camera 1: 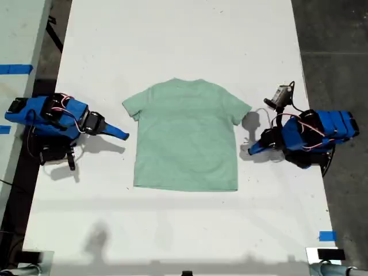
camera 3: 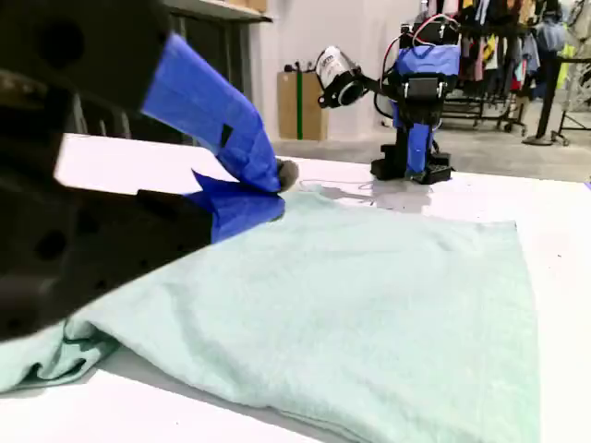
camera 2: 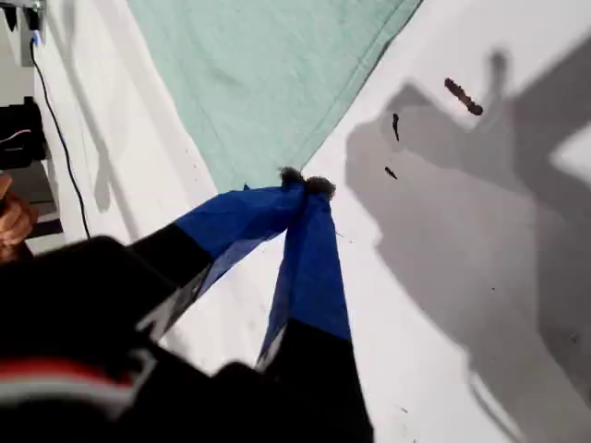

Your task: Fold tshirt

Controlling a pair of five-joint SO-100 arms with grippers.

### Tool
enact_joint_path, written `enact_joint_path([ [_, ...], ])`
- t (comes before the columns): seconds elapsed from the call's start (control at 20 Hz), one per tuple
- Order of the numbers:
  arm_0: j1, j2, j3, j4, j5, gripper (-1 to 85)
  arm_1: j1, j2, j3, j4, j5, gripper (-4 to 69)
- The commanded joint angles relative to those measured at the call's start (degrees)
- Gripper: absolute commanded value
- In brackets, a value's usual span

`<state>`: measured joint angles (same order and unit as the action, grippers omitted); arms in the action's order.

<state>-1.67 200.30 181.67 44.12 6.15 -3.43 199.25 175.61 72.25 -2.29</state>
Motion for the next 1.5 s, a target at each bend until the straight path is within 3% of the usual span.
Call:
enact_joint_path([
  [0.0, -7.38, 0.18, -4.83, -0.53, -0.09, 0.1, 4.75, -1.49, -8.35, 2.11, -4.04, 1.2],
  [0.2, -15.91, -33.31, -26.54, 2.99, 3.43, 0.1, 16.17, -24.52, -28.13, 6.86, -15.56, 1.2],
  [0.6, -38.58, -66.8, -68.47, 34.54, 22.06, 0.1, 42.36, -67.94, -64.86, 17.93, -43.33, 1.2],
  [0.75, -45.26, -71.89, -74.27, 41.22, 28.74, 0.1, 48.43, -77.61, -76.55, 21.27, -51.15, 1.3],
  [0.85, -46.93, -75.67, -76.2, 45.62, 30.41, 0.1, 50.27, -82.18, -82.35, 22.5, -55.46, 6.2],
  [1.05, -44.47, -80.6, -77.26, 45.88, 31.73, 3.6, 51.94, -87.19, -86.75, 22.5, -60.12, 20.3],
  [1.2, -43.24, -82.18, -76.82, 44.03, 31.46, 4.5, 54.58, -87.8, -82.88, 19.6, -63.28, 25.8],
  [1.45, -41.57, -84.81, -76.82, 41.4, 31.29, 5.7, 58.97, -86.66, -63.02, 1.76, -67.85, 27.5],
])
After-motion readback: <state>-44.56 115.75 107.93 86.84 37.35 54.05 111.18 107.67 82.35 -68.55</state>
